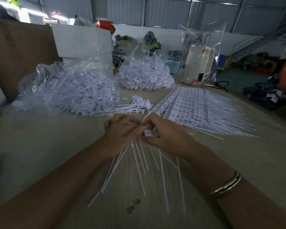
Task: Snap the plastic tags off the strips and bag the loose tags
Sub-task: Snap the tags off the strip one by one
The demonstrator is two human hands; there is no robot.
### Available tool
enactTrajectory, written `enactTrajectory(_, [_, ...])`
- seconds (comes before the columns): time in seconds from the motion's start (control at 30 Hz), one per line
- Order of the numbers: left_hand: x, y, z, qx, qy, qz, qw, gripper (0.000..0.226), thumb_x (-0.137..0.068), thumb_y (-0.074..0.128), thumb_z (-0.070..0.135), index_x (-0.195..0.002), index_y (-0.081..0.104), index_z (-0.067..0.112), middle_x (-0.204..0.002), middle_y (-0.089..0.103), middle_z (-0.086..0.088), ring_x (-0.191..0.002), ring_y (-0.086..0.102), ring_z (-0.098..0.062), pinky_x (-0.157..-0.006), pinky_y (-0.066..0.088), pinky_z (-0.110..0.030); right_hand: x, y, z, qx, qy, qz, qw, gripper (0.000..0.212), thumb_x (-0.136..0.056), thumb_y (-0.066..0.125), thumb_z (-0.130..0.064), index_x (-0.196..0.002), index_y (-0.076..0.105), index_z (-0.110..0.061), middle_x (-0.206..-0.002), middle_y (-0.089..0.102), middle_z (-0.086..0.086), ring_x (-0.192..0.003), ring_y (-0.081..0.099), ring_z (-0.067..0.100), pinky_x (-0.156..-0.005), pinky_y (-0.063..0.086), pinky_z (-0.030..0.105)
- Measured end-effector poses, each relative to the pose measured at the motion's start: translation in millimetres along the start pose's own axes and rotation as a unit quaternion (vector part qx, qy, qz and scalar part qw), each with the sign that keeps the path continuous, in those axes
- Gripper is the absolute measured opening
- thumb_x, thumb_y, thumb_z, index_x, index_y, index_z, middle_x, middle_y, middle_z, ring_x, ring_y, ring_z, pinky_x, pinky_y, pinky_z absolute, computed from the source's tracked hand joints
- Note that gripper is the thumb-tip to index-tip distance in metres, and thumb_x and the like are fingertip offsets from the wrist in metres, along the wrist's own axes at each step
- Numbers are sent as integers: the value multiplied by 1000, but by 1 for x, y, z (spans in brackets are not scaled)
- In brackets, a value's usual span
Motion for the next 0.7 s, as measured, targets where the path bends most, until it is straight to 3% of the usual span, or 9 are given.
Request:
enactTrajectory(0.1, [-1,9,4,8,-14,-48,999,38,-84,47,40,-95,73,14,-102,53,10,-116,44,-20,-100,32,-49,3,-2,0,-57,14,-31,998,40,-80,70,-37,-110,50,-21,-91,55,-14,-77,53,4,-63,38,13])
enactTrajectory(0.2, [0,7,2,70,-19,-13,997,14,-91,59,14,-87,72,15,-98,57,7,-113,48,-26,-100,34,-45,8,-18,12,-76,43,-56,995,31,-81,69,-33,-107,55,-23,-99,59,-12,-85,56,5,-74,45,22])
enactTrajectory(0.3, [1,7,4,67,-40,-61,995,17,-86,55,34,-72,65,38,-93,55,19,-113,46,-17,-101,32,-48,11,-26,22,-20,56,-108,992,21,-82,68,-26,-102,65,-20,-93,63,-13,-86,56,0,-93,39,28])
enactTrajectory(0.37, [2,10,6,33,-35,-80,996,17,-78,47,44,-64,58,46,-91,54,24,-113,44,-12,-103,29,-49,11,-27,23,18,38,-124,991,16,-83,67,-27,-99,67,-23,-84,61,-16,-80,53,-3,-97,30,32])
enactTrajectory(0.47, [1,11,4,44,-38,-62,996,16,-77,45,46,-67,56,48,-91,54,27,-113,43,-10,-103,29,-49,10,-32,22,83,6,-83,993,15,-84,64,-36,-98,66,-31,-83,60,-14,-87,49,1,-92,20,25])
enactTrajectory(0.57, [1,12,1,59,-42,-35,997,22,-81,47,52,-83,62,36,-91,55,25,-112,45,-13,-102,31,-48,8,-32,20,77,-13,-59,995,19,-85,62,-37,-100,67,-26,-84,62,-10,-79,52,4,-79,36,28])
enactTrajectory(0.63, [1,14,1,78,-23,-31,996,18,-88,57,38,-88,67,23,-88,57,17,-108,47,-18,-98,34,-49,8,-23,15,34,-25,-75,996,23,-88,58,-41,-103,65,-25,-80,58,-16,-71,52,1,-66,40,25])
enactTrajectory(0.7, [-1,13,1,86,-25,-29,996,16,-88,59,31,-83,67,18,-84,59,9,-102,51,-20,-95,37,-50,8,-15,17,-8,-9,-91,996,29,-89,52,-48,-110,59,-31,-78,57,-16,-69,54,2,-64,43,25])
Point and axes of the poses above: each hand's wrist, its own x-axis away from the middle knuckle, its own y-axis out of the palm, z = x × y, the point moved 2 cm from there along -x, towards the middle knuckle
